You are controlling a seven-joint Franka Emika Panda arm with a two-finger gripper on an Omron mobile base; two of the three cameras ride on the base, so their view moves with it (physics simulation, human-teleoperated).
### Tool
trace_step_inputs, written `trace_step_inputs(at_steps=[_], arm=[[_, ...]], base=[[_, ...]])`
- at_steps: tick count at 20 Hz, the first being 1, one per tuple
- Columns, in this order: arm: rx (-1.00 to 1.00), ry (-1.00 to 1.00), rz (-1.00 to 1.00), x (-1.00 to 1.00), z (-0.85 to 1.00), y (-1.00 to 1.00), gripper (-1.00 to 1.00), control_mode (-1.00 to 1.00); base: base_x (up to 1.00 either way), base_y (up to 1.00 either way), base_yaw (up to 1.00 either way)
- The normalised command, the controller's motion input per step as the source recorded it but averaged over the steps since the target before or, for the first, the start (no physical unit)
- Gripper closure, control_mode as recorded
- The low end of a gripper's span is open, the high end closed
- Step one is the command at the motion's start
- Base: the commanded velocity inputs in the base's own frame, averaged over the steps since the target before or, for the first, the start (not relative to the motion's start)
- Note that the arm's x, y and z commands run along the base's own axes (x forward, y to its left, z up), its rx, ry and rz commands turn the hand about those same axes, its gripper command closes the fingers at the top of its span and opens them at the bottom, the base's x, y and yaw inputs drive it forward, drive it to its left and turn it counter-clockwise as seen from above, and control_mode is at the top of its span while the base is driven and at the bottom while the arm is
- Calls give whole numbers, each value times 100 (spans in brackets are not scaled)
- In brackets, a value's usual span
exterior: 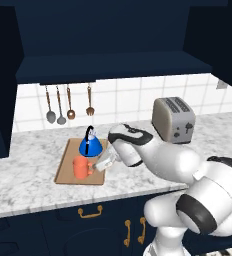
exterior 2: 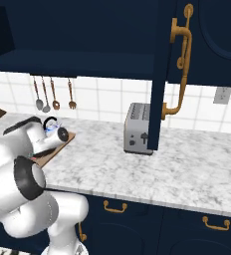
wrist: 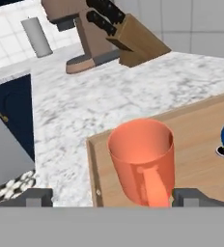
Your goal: Pick the kettle from the counter and place it on the tray. Then pick the mug from the cabinet and place it on the tray. Then close the cabinet doors.
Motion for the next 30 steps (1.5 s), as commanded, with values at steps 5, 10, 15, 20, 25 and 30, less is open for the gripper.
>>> trace_step_inputs(at_steps=[5,10,15,20,25,30], arm=[[13,5,0,-54,89,-10,-100,-100],[0,1,0,-60,76,-5,-100,-100],[0,7,-10,-53,51,-10,-100,-100],[0,0,-4,-47,27,-19,-100,-100],[0,-3,-1,-38,29,-6,-100,-100],[0,-2,0,-21,25,0,-100,-100]], base=[[0,0,0],[0,0,0],[0,0,0],[0,0,0],[0,0,0],[0,0,0]])
